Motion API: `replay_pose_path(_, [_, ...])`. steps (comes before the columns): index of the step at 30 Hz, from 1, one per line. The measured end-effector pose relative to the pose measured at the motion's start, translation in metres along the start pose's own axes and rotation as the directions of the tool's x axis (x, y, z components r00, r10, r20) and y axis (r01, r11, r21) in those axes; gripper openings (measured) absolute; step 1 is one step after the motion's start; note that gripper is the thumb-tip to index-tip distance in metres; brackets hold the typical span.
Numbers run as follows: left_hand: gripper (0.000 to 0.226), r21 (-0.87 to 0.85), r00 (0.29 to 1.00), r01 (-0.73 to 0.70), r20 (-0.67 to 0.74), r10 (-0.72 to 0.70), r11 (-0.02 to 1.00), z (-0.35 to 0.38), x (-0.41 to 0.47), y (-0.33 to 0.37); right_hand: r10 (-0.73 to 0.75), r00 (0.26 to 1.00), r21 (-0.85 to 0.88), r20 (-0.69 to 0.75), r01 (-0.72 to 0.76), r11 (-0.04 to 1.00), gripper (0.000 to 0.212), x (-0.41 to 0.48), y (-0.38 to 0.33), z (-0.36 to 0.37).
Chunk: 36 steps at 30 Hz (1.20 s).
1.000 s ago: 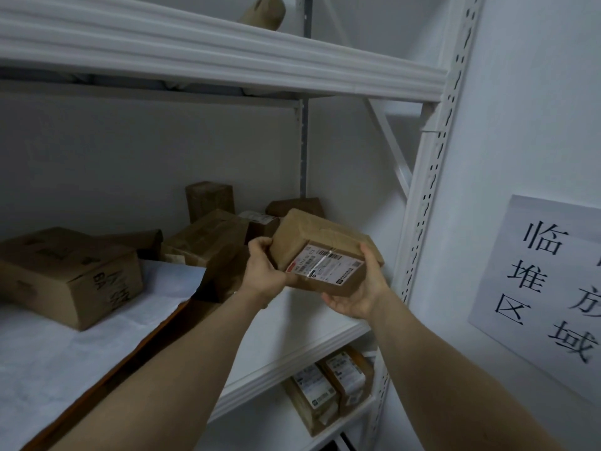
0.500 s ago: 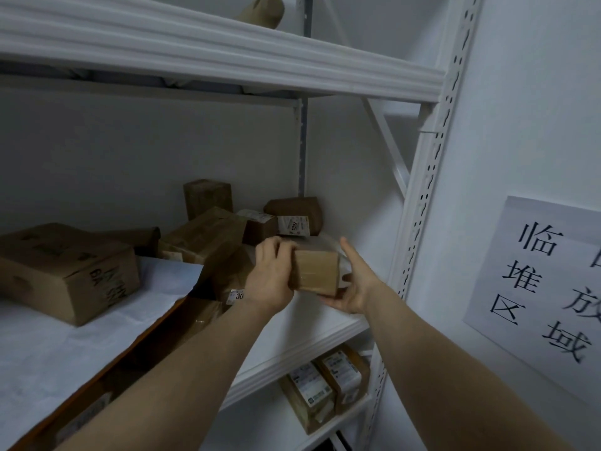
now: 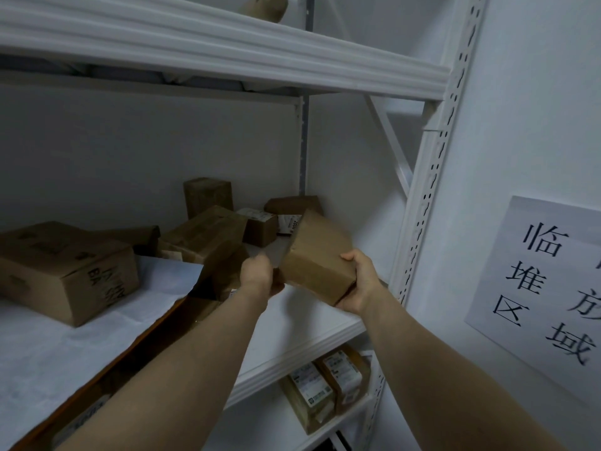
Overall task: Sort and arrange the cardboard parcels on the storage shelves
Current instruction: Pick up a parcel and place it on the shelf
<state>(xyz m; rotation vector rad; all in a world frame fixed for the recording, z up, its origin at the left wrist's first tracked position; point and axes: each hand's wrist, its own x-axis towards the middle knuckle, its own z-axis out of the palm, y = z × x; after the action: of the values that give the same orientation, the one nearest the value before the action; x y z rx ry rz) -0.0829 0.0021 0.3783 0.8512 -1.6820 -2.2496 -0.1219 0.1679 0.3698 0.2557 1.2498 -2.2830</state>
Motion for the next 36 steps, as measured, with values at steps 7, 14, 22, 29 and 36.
replay_pose_path(7, [0.096,0.161,0.97,0.059,0.225,-0.095,0.985,0.001,-0.003,0.006,0.025,0.999,-0.098,0.031,-0.022,0.995,0.044,0.01,0.008,0.003])
replay_pose_path(14, [0.077,0.252,0.972,-0.188,0.184,0.144,0.949,0.001,-0.007,0.001,-0.14,0.986,-0.512,-0.088,0.076,0.856,0.07,0.015,0.013,0.02])
replay_pose_path(22, [0.101,0.418,0.933,-0.281,0.332,0.142,0.864,-0.006,-0.006,0.0,-0.248,0.968,-0.641,0.039,0.214,0.737,0.085,0.012,0.017,0.027])
replay_pose_path(29, [0.104,0.328,0.893,-0.314,0.422,0.16,0.891,-0.012,-0.001,0.005,-0.368,0.927,-0.903,0.076,0.22,0.369,0.149,0.018,0.026,0.026])
replay_pose_path(36, [0.106,0.385,0.878,-0.479,0.222,0.425,0.788,-0.011,0.002,-0.004,-0.486,0.864,-0.899,0.136,0.313,0.305,0.155,0.019,0.036,0.027])
